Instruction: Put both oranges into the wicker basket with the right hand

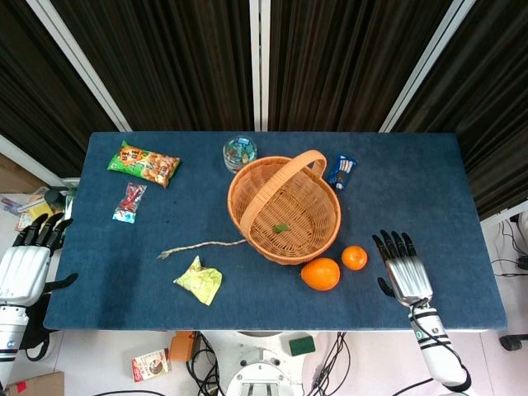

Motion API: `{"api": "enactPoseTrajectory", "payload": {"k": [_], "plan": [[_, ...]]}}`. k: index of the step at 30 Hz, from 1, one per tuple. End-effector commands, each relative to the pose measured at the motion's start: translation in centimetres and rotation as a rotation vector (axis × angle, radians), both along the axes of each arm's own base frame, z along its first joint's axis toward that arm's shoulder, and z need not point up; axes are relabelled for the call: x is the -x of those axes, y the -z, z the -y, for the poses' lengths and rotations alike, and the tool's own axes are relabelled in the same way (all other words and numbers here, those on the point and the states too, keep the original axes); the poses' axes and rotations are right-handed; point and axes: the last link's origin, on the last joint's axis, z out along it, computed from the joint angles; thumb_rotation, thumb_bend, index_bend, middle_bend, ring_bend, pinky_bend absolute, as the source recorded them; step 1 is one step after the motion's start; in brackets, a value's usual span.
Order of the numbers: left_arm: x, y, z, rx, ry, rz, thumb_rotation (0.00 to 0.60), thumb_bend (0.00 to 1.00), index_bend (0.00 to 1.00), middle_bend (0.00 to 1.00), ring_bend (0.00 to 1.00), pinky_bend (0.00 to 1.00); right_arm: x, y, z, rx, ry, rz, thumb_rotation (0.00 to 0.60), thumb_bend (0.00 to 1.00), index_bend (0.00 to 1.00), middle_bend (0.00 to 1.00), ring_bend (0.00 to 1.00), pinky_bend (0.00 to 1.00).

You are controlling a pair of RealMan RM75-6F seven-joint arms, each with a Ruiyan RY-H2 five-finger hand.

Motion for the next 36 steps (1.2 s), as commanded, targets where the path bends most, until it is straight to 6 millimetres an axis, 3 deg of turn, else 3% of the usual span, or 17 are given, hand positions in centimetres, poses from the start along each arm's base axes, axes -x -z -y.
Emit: {"api": "enactPoseTrajectory", "payload": {"k": [1,16,30,33,36], "plan": [[0.0,-0.2,0.0,-0.009,0.007,0.005,0.599,0.0,0.14,0.08,0.03,0.18,0.0,0.0,0.0,0.002,-0.002,0.001,0.6,0.3,0.0,0.0,0.0,0.0],[-0.2,-0.5,0.3,-0.009,0.03,0.016,0.598,0.0,0.14,0.08,0.03,0.18,-0.1,1.3,1.5,-0.028,-0.003,-0.009,0.6,0.31,0.0,0.0,0.0,0.0],[-0.1,-0.5,0.1,-0.01,0.015,0.013,0.598,0.0,0.14,0.08,0.03,0.18,-1.6,4.9,4.0,-0.142,-0.07,-0.018,0.6,0.35,0.0,0.04,0.0,0.0],[-0.1,-0.4,0.0,-0.006,0.012,0.015,0.597,0.0,0.14,0.08,0.03,0.18,-1.9,5.4,4.1,-0.155,-0.084,-0.017,0.6,0.36,0.0,0.07,0.0,0.05],[0.0,-0.3,-0.1,0.004,0.006,0.015,0.597,0.0,0.14,0.08,0.03,0.18,-2.0,5.6,4.2,-0.156,-0.1,-0.019,0.6,0.37,0.05,0.12,0.02,0.19]]}}
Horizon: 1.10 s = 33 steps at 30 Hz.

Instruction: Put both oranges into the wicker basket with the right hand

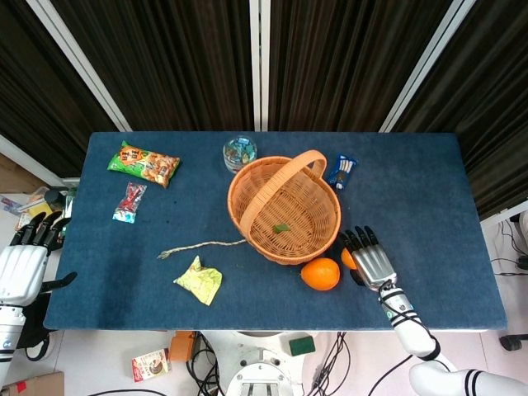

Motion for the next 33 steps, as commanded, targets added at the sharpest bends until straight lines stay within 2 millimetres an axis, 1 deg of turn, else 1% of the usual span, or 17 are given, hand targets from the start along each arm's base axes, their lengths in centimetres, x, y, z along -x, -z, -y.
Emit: {"api": "enactPoseTrajectory", "payload": {"k": [1,2,3,4,6,7,10,13,17,21,23,25,27,29,33], "plan": [[0.0,0.1,-0.1,0.006,-0.003,0.001,0.597,0.0,0.14,0.08,0.03,0.18,-0.1,0.1,0.1,0.006,-0.018,0.002,0.6,0.37,0.1,0.14,0.05,0.24],[0.0,0.1,-0.1,0.007,-0.003,0.001,0.598,0.0,0.14,0.08,0.03,0.18,-0.2,0.0,0.1,0.01,-0.025,0.002,0.6,0.38,0.16,0.18,0.09,0.3],[0.0,0.1,-0.2,0.007,-0.003,0.001,0.598,0.0,0.14,0.08,0.03,0.18,-0.2,0.0,0.0,0.013,-0.031,0.003,0.6,0.39,0.21,0.21,0.13,0.34],[0.0,0.1,-0.2,0.007,-0.004,0.002,0.597,0.0,0.14,0.08,0.03,0.18,-0.2,0.0,0.0,0.015,-0.039,0.004,0.6,0.4,0.28,0.26,0.19,0.4],[0.1,0.1,-0.2,0.008,-0.008,0.003,0.598,0.0,0.14,0.08,0.03,0.18,-0.1,-0.1,-0.1,0.012,-0.037,0.008,0.6,0.4,0.35,0.33,0.25,0.45],[0.1,0.1,-0.1,0.01,-0.011,0.002,0.598,0.0,0.14,0.08,0.03,0.18,-0.1,-0.2,-0.1,0.014,-0.036,0.009,0.6,0.4,0.38,0.35,0.27,0.47],[0.0,0.2,-0.1,0.014,-0.016,-0.001,0.598,0.0,0.14,0.08,0.03,0.18,0.0,-0.8,-0.1,0.03,-0.034,0.008,0.6,0.42,0.45,0.39,0.3,0.49],[0.0,0.2,-0.1,0.016,-0.014,-0.001,0.598,0.0,0.14,0.08,0.03,0.18,-0.1,-1.8,-0.3,0.055,-0.043,0.011,0.6,0.42,0.49,0.42,0.32,0.51],[-0.1,0.2,-0.1,0.018,-0.011,-0.001,0.599,0.0,0.14,0.08,0.03,0.18,-1.0,-3.5,-0.6,0.091,-0.063,0.032,0.6,0.43,0.5,0.43,0.34,0.54],[-0.1,0.2,0.0,0.018,-0.011,-0.002,0.598,0.0,0.14,0.08,0.03,0.18,-3.2,-5.9,-0.6,0.117,-0.098,0.103,0.6,0.43,0.5,0.44,0.36,0.56],[-0.1,0.2,0.0,0.018,-0.01,-0.003,0.599,0.0,0.14,0.08,0.03,0.18,-4.8,-7.3,-0.4,0.165,-0.159,0.105,0.6,0.43,0.5,0.44,0.36,0.56],[-0.2,0.2,0.0,0.015,-0.009,-0.007,0.598,0.0,0.14,0.08,0.03,0.18,-6.5,-8.1,-0.4,0.174,-0.191,0.149,0.6,0.43,0.5,0.44,0.36,0.56],[-0.3,0.3,0.0,0.014,-0.006,-0.011,0.598,0.0,0.14,0.08,0.03,0.18,-7.8,-8.6,-0.2,0.163,-0.206,0.192,0.6,0.43,0.5,0.44,0.36,0.56],[-0.3,0.3,0.1,0.014,-0.004,-0.011,0.599,0.0,0.14,0.08,0.03,0.18,-9.1,-8.8,0.4,0.168,-0.236,0.196,0.6,0.43,0.5,0.45,0.36,0.56],[-0.3,0.3,0.1,0.014,-0.007,-0.014,0.598,0.0,0.14,0.08,0.03,0.18,-11.6,-7.9,2.1,0.17,-0.296,0.149,0.6,0.43,0.5,0.45,0.36,0.56]]}}
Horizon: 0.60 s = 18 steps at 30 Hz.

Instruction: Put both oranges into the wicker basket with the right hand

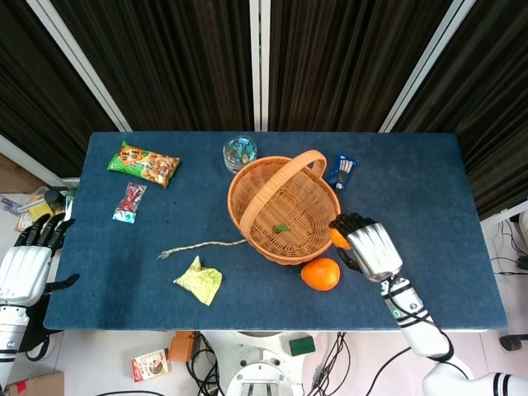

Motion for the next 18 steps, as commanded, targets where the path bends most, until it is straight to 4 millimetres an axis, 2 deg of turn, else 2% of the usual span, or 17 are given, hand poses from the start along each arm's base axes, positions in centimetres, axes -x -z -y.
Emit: {"api": "enactPoseTrajectory", "payload": {"k": [1,9,18], "plan": [[0.0,0.0,0.0,0.002,-0.001,-0.001,0.598,0.0,0.14,0.08,0.03,0.18,-2.8,1.1,1.9,0.006,-0.056,-0.057,0.6,0.43,0.5,0.45,0.36,0.56],[0.1,0.0,-0.2,0.002,-0.005,-0.001,0.6,0.0,0.14,0.08,0.03,0.18,-7.1,5.9,5.4,-0.024,-0.097,-0.159,0.6,0.42,0.5,0.45,0.35,0.54],[0.2,-0.1,-0.4,0.003,-0.007,0.003,0.599,0.0,0.14,0.08,0.03,0.18,-9.1,10.7,8.9,-0.05,-0.063,-0.206,0.6,0.43,0.49,0.44,0.35,0.52]]}}
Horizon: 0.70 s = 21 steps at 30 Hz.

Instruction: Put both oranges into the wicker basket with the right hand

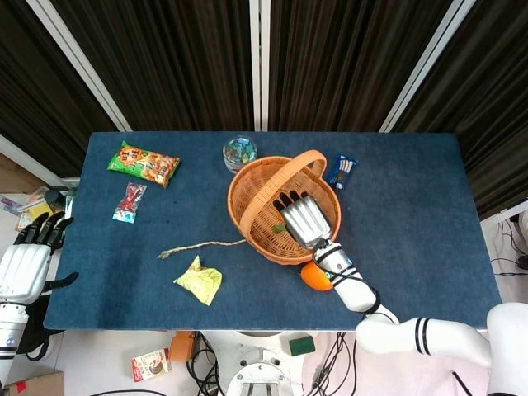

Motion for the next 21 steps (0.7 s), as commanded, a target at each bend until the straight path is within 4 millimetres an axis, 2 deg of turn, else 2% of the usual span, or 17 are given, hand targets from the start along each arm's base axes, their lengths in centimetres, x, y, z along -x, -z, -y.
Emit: {"api": "enactPoseTrajectory", "payload": {"k": [1,6,8,11,13,16,21], "plan": [[0.0,0.0,0.0,0.0,0.002,0.0,0.599,0.0,0.14,0.08,0.03,0.18,-1.1,2.3,1.8,-0.008,0.026,-0.033,0.6,0.43,0.48,0.44,0.35,0.52],[-0.1,-0.1,0.2,-0.007,0.011,0.001,0.599,0.0,0.14,0.08,0.03,0.18,-1.8,4.2,3.2,-0.025,0.061,-0.055,0.6,0.43,0.39,0.4,0.33,0.47],[-0.1,-0.1,0.2,-0.001,0.011,-0.003,0.597,0.0,0.14,0.08,0.03,0.18,-2.1,4.7,3.5,-0.038,0.071,-0.056,0.6,0.42,0.34,0.35,0.3,0.43],[-0.1,0.0,0.2,0.007,0.012,-0.003,0.598,0.0,0.14,0.08,0.03,0.18,-2.2,5.2,3.3,-0.057,0.072,-0.047,0.6,0.41,0.22,0.25,0.19,0.38],[-0.1,0.1,0.2,0.01,0.012,-0.003,0.598,0.0,0.14,0.08,0.03,0.18,-2.2,5.3,3.3,-0.066,0.072,-0.043,0.6,0.4,0.13,0.17,0.1,0.31],[0.0,0.1,0.1,0.016,0.007,-0.004,0.599,0.0,0.14,0.08,0.03,0.18,-2.0,5.1,3.1,-0.069,0.074,-0.033,0.6,0.4,0.05,0.1,0.05,0.21],[0.1,0.0,0.1,0.012,0.002,-0.005,0.597,0.0,0.14,0.08,0.03,0.18,-1.2,4.0,2.6,-0.067,0.076,-0.025,0.6,0.4,0.02,0.07,0.04,0.18]]}}
